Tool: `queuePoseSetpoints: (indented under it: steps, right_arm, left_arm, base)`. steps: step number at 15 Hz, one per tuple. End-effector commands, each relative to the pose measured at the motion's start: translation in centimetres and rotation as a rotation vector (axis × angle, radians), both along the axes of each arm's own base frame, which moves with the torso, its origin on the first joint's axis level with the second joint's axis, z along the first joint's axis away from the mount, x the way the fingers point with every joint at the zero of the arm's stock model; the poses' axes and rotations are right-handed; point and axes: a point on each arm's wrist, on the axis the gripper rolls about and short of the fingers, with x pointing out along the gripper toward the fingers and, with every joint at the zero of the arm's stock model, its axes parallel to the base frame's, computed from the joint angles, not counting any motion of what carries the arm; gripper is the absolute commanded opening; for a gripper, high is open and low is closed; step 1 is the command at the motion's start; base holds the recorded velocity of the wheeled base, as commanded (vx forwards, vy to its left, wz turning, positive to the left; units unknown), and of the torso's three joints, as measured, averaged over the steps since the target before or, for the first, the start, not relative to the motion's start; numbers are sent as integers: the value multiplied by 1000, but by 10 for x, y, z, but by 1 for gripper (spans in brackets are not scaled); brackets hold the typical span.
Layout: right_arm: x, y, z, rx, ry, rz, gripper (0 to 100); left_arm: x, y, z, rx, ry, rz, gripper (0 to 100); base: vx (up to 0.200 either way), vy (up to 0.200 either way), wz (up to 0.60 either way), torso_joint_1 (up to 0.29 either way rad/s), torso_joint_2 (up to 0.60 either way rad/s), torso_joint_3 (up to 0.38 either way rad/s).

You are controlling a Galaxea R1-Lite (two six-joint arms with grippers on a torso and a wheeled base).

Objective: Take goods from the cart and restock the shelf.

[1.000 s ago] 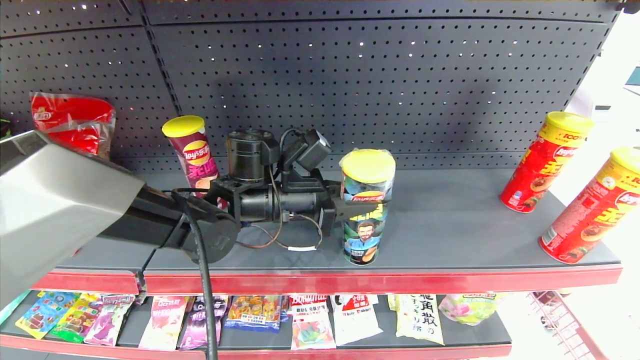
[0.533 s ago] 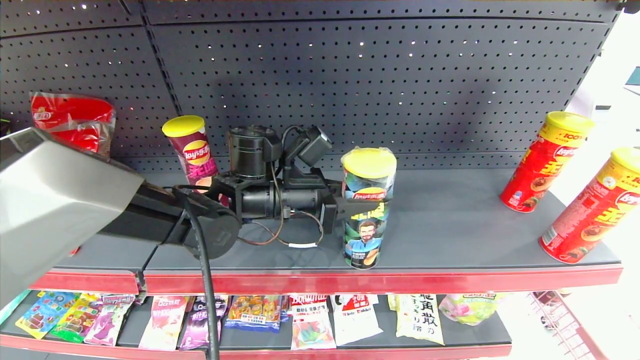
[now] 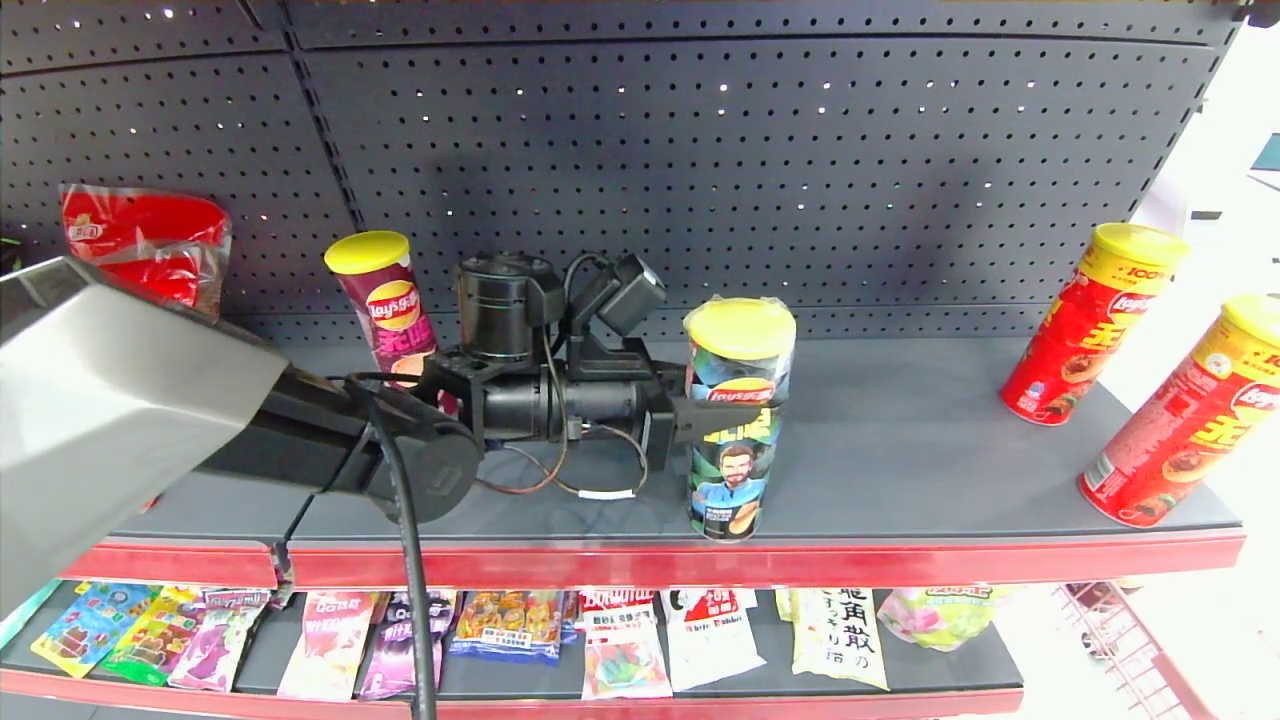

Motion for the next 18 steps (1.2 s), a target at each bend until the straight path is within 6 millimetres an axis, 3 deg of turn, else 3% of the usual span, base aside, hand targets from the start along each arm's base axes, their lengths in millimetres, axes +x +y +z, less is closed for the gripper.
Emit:
queuePoseSetpoints:
  steps: [1,9,10,18]
  right_arm:
    - [0,0,0,-1,1,1,0]
    - [0,0,0,-1,1,1,0]
    - [0,0,0,-1,1,1,0]
    - [0,0,1,-1,-1,0,0]
  left_arm:
    - [2,-1,-5,6,7,3,0]
    - [1,-4,-9,18,-19,-6,0]
    - [2,-4,-9,20,-24,-5,100]
    - [3,8,-15,18,-34,27,100]
  base:
    - [0,0,0,0,0,0]
    - [0,0,0,0,0,0]
    - [0,0,0,0,0,0]
    - [0,0,0,0,0,0]
